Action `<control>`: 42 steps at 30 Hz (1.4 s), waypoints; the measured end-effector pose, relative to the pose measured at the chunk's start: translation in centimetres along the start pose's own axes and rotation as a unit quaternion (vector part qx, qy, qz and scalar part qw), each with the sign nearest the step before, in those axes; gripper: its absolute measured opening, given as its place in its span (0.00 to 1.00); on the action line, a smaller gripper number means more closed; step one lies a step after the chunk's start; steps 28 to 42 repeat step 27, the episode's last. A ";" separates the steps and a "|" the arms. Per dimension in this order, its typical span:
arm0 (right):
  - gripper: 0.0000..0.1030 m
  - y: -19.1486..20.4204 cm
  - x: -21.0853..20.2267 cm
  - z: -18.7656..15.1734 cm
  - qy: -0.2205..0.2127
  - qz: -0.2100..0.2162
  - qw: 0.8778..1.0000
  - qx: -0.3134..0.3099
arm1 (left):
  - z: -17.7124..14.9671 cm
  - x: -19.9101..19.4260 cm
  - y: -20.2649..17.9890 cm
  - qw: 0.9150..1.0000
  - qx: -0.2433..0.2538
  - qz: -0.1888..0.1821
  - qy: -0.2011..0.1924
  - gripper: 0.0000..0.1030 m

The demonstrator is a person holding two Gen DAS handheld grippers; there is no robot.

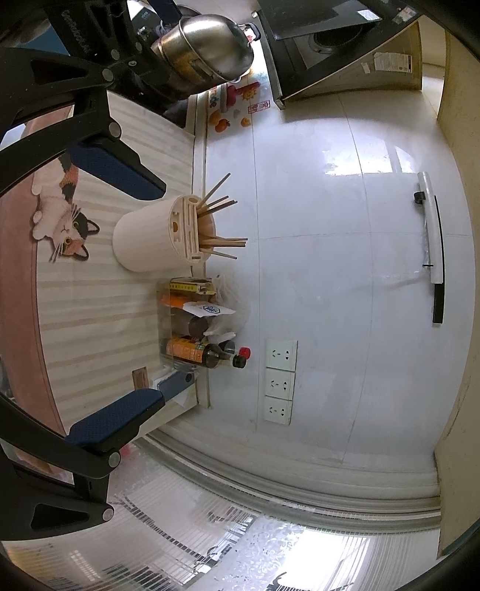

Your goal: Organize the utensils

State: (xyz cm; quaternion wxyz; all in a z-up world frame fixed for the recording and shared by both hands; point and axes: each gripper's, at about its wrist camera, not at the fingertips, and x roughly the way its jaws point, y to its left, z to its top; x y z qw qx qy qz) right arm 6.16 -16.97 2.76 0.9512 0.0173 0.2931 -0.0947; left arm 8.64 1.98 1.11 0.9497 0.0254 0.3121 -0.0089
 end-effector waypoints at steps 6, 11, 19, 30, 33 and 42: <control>1.00 -0.1 0.3 0.0 0.000 -0.001 1.000 -0.001 | 0.0 0.0 0.1 1.000 0.000 -0.001 0.000 1.00; 1.00 -0.1 0.3 0.0 0.000 -0.001 1.000 0.000 | 0.1 0.0 0.1 1.000 0.000 -0.001 0.000 1.00; 1.00 -0.2 0.7 0.1 0.000 -0.002 1.000 0.000 | 0.2 0.1 0.1 1.000 0.001 -0.002 0.002 1.00; 1.00 -0.2 0.8 0.1 0.001 -0.002 1.000 0.000 | 0.8 0.6 0.1 1.000 -0.001 -0.003 0.000 1.00; 1.00 -0.2 0.8 0.1 0.001 -0.002 1.000 0.000 | 0.8 0.6 0.1 1.000 -0.001 -0.003 0.000 1.00; 1.00 -0.2 0.8 0.1 0.001 -0.002 1.000 0.000 | 0.8 0.6 0.1 1.000 -0.001 -0.003 0.000 1.00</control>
